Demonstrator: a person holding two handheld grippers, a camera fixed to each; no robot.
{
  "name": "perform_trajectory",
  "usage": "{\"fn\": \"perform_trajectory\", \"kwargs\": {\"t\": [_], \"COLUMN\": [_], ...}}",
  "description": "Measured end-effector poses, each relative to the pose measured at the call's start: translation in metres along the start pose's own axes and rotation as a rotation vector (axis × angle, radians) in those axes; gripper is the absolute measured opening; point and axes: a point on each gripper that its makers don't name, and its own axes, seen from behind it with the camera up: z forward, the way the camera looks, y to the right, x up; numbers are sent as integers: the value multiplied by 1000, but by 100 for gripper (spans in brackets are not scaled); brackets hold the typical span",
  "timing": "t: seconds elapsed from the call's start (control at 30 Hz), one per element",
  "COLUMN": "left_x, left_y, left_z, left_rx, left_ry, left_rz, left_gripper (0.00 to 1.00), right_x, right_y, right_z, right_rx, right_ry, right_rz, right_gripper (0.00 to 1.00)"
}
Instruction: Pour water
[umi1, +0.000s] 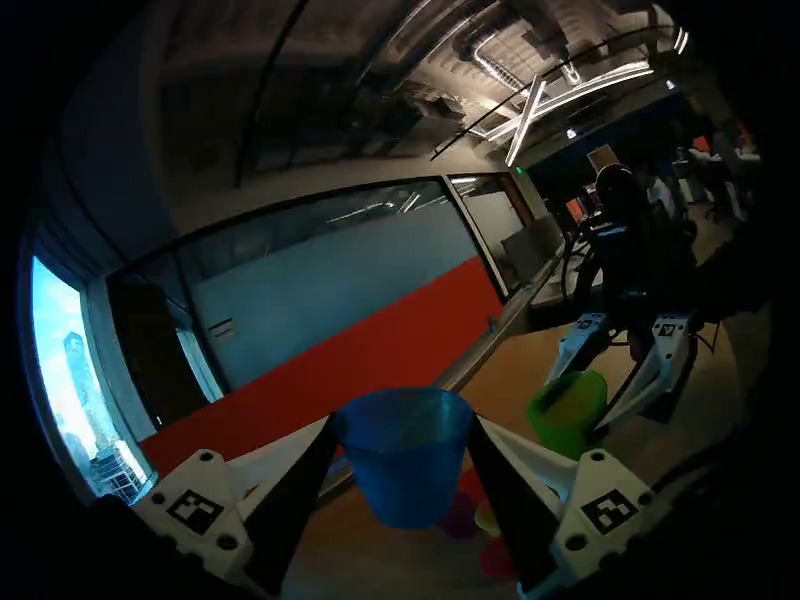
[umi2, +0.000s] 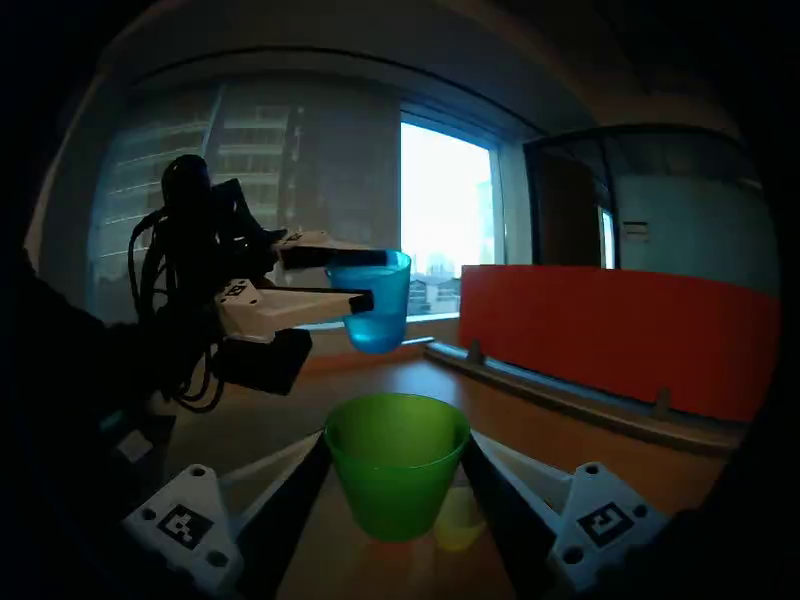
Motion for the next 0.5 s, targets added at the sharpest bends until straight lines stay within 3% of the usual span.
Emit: {"fn": "perform_trajectory", "kwargs": {"t": [0.5], "left_x": [18], "left_y": [-1], "left_z": [0], "left_rx": [9], "left_ry": [2], "left_rz": [140], "left_gripper": [89], "right_x": [-4], "right_y": [-20], "right_z": [11], "right_rx": [42], "right_ry": [-15], "right_rz": [0], "right_gripper": [91]}}
